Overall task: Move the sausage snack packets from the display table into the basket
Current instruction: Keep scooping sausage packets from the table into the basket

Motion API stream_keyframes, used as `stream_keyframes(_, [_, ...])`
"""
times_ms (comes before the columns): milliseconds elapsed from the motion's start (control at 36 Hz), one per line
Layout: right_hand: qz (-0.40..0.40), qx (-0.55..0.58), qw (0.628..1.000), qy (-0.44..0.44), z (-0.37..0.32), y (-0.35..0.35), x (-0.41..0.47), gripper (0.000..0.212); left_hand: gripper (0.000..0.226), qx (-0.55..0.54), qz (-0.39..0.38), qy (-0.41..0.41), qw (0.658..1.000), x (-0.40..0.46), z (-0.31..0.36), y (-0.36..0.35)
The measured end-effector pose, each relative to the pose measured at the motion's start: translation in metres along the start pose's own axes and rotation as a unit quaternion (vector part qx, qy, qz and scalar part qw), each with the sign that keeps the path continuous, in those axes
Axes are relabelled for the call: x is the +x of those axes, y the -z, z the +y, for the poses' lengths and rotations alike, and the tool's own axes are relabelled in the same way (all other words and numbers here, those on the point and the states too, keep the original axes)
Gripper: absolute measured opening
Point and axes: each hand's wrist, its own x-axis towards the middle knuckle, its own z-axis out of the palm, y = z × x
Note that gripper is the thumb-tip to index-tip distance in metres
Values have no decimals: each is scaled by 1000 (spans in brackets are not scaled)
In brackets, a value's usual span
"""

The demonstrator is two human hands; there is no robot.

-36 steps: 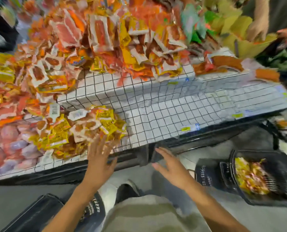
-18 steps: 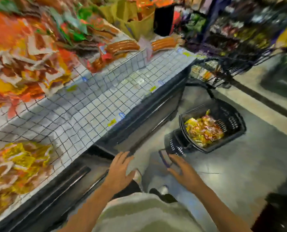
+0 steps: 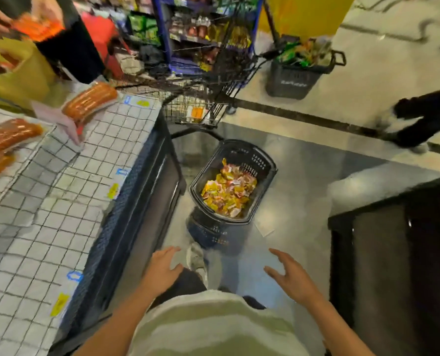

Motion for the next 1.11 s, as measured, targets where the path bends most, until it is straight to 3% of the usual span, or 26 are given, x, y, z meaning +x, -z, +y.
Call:
stream_keyframes(250, [16, 61, 995, -71, -43, 23, 51, 59, 51, -54, -42, -40, 997, 92, 36, 44])
stream_keyframes(528, [-42, 89, 993, -68, -65, 39, 146, 56, 41, -102, -53, 31, 993, 160, 37, 53])
stream_keyframes(722, [-136, 60, 985, -82, -24, 18, 256, 46, 43, -130, -35, 151, 979, 202, 27, 1])
stream_keyframes(861, [-179, 15, 980, -87, 20, -3, 351, 49, 44, -117, -58, 181, 975, 251, 26, -56])
stream_keyframes(1000, [-206, -35, 977, -33, 58, -26, 447, 52, 43, -130, -72, 192, 970, 317, 30, -109])
stream_keyframes(1111, [-199, -18, 979, -25, 73, -45, 517, 62, 46, -126, -70, 133, 981, 374, 34, -133])
